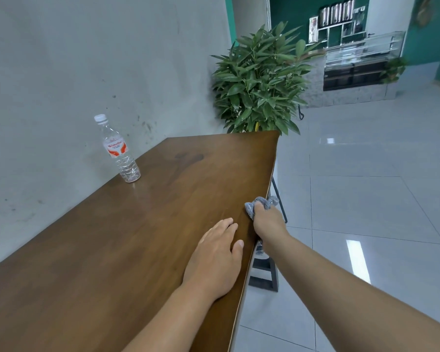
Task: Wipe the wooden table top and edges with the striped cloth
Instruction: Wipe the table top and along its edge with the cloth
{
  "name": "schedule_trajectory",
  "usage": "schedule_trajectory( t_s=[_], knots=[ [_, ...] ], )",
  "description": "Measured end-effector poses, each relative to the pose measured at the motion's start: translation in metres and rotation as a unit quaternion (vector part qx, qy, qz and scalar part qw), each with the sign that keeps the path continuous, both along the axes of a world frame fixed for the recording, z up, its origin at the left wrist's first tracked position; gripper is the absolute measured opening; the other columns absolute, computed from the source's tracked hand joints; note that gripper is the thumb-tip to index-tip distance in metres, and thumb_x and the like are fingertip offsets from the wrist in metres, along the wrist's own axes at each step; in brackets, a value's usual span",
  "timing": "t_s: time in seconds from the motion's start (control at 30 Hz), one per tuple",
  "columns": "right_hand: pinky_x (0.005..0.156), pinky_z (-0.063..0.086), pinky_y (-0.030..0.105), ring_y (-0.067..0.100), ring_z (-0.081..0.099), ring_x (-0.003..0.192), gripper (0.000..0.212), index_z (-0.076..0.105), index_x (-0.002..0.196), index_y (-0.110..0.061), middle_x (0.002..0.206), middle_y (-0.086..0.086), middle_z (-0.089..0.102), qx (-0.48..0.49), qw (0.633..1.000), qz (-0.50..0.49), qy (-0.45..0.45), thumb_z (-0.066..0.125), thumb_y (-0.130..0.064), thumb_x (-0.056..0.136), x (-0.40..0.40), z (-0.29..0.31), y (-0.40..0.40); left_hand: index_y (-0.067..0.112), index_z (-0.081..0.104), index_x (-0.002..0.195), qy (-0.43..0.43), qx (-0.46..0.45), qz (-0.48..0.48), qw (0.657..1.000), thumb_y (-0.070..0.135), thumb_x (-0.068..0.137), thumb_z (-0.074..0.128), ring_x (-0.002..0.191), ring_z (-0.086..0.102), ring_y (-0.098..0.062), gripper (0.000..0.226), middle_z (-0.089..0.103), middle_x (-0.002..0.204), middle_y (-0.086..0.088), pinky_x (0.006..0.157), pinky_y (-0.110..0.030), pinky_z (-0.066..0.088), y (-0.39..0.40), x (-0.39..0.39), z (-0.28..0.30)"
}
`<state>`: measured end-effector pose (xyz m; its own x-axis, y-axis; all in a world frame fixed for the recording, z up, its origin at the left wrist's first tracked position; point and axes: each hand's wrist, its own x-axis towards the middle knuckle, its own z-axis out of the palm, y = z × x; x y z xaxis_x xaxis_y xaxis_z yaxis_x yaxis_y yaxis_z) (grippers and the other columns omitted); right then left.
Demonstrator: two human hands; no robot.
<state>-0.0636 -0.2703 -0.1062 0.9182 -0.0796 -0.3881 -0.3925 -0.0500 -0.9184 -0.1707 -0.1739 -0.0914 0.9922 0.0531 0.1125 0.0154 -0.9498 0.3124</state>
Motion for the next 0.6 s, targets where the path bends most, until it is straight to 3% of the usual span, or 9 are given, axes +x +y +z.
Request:
schedule_trajectory(
  t_s=[0.23, 0.37, 0.53, 0.6],
  knots=[
    [0.086, 0.05, 0.038, 0.021, 0.057, 0.096, 0.04, 0.049, 0.131, -0.018, 0.108, 0.005, 0.06, -0.006, 1.0, 0.0, 0.006, 0.035, -0.043, 0.103, -0.046, -0.006, 0.007, 0.034, 0.016, 0.151, 0.012, 0.002, -0.016, 1.0, 0.044, 0.102, 0.027, 0.145, 0.008, -0.001, 0.052, 0.009, 0.158, 0.019, 0.117, -0.023, 0.011, 0.007, -0.025, 0.0],
    [0.09, 0.048, 0.038, 0.025, 0.058, 0.111, 0.045, 0.045, 0.141, -0.018, 0.126, 0.007, 0.06, 0.0, 1.0, -0.007, -0.021, 0.037, -0.039, 0.102, -0.068, -0.013, 0.01, 0.033, 0.016, 0.151, -0.006, 0.003, -0.019, 1.0, 0.043, 0.102, 0.025, 0.144, 0.006, 0.001, 0.051, 0.011, 0.158, 0.019, 0.117, -0.021, 0.008, 0.007, -0.029, -0.002],
    [0.09, 0.051, 0.039, 0.022, 0.06, 0.1, 0.041, 0.052, 0.129, -0.015, 0.112, 0.008, 0.062, -0.029, 0.999, -0.009, -0.014, 0.036, -0.042, 0.102, -0.054, -0.01, 0.01, 0.033, 0.019, 0.151, -0.01, -0.003, -0.016, 1.0, 0.043, 0.102, 0.025, 0.144, 0.009, 0.0, 0.05, 0.013, 0.158, 0.018, 0.115, -0.02, 0.008, 0.006, -0.027, -0.003],
    [0.093, 0.05, 0.04, 0.025, 0.058, 0.105, 0.045, 0.051, 0.132, -0.013, 0.117, 0.011, 0.06, -0.036, 0.999, -0.016, -0.007, 0.036, -0.043, 0.102, -0.04, -0.007, 0.01, 0.033, 0.02, 0.151, -0.009, -0.005, -0.013, 1.0, 0.043, 0.102, 0.026, 0.144, 0.01, -0.001, 0.05, 0.014, 0.158, 0.018, 0.115, -0.021, 0.009, 0.007, -0.026, -0.002]
  ],
)
